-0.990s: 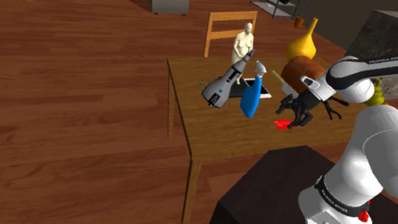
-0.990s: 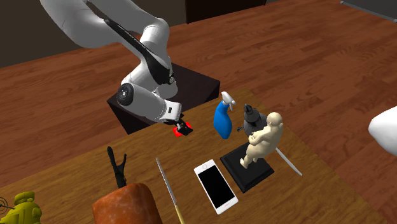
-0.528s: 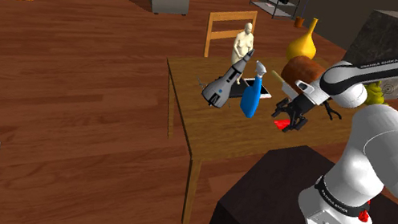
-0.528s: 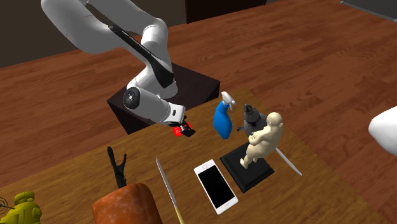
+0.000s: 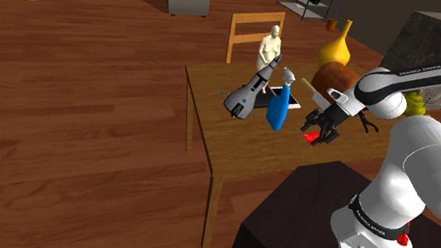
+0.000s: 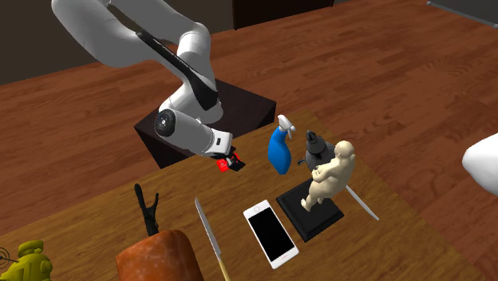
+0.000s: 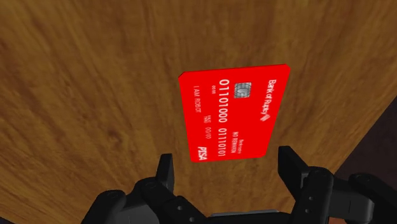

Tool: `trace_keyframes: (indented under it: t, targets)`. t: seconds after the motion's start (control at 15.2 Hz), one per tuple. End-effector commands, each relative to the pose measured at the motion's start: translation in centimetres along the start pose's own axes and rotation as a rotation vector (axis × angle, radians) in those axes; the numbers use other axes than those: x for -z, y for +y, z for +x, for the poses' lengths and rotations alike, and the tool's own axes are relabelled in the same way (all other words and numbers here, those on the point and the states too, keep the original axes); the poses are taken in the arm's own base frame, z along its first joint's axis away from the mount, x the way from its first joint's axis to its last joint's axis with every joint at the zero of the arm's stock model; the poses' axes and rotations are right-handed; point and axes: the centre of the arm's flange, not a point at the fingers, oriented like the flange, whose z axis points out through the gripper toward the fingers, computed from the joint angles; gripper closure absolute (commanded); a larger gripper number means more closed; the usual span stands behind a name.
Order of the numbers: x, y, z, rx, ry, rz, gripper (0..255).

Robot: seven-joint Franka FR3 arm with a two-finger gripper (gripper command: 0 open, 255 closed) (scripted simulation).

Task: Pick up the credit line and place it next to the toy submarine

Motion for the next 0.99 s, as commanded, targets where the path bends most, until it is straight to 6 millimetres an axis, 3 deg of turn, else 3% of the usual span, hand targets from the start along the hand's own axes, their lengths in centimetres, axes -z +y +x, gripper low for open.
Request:
trace_keyframes:
  t: [0.0,0.4,0.92]
  targets:
    - [-0.2,-0.2,0.0,-0.001,0.0,0.005,255]
    - [-0.1,-0.1,0.0,-0.001,0.0,0.005,255]
    - [3.4,-0.1,2.3,-0.001,0.0,0.005,255]
